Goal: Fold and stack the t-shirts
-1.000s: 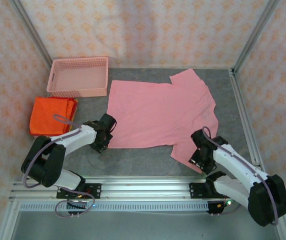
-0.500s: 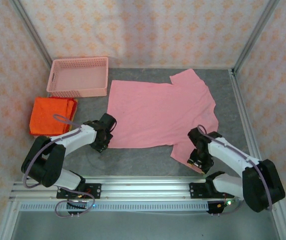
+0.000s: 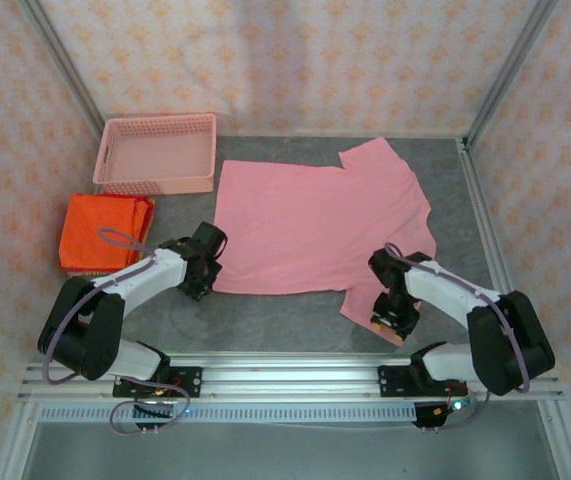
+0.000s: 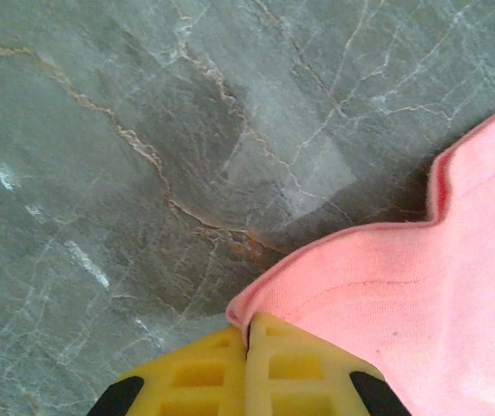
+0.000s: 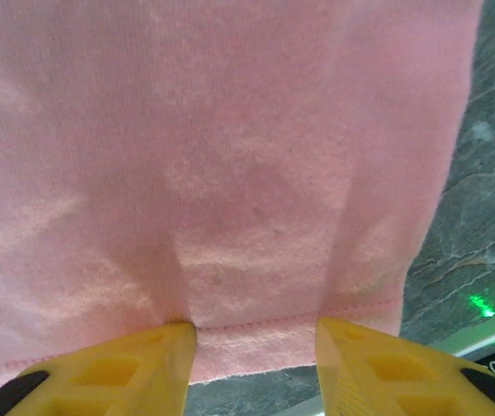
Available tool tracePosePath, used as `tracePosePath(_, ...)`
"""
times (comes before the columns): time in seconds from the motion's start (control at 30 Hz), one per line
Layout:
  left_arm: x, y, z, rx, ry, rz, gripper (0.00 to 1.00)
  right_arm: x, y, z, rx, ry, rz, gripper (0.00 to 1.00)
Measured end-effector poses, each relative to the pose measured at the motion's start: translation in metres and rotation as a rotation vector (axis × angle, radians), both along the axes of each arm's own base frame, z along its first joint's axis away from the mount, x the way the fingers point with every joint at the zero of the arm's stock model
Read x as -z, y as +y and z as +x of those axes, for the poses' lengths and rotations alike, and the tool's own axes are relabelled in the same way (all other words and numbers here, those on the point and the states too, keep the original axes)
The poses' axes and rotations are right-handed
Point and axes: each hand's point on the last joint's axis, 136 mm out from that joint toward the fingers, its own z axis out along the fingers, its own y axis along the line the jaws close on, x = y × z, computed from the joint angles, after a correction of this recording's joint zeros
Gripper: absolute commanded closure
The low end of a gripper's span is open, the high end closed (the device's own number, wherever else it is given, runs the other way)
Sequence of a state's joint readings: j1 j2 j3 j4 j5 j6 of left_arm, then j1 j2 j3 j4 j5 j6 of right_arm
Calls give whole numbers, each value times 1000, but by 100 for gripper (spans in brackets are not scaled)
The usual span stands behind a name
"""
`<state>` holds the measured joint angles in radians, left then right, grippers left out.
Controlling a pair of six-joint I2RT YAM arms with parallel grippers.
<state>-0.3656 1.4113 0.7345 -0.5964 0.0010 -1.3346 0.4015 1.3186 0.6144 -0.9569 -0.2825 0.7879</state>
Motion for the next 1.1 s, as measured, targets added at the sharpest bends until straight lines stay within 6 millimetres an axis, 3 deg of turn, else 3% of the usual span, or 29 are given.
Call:
tracePosePath(0.27, 0, 0, 0, -1, 1, -1, 100, -2, 6, 4, -13, -1, 25, 47)
tracePosePath(0.53, 0, 1, 1, 10, 5, -8, 100, -9, 24, 45, -40, -60, 59, 46)
tracePosePath(0.73, -1, 1, 2, 13, 3, -9, 100, -25, 23, 54, -50, -122, 55, 45)
tracePosePath(0.87, -1, 0, 1, 14, 4, -11, 100, -39, 13, 41, -11, -173, 48, 53)
tracePosePath(0.97, -1, 0, 2, 14, 1, -13, 100, -31, 2, 17, 45, -146, 23, 61)
tracePosePath(1.1, 0, 0, 3, 15, 4, -13, 100, -18, -6, -2, 97, -89, -6, 62)
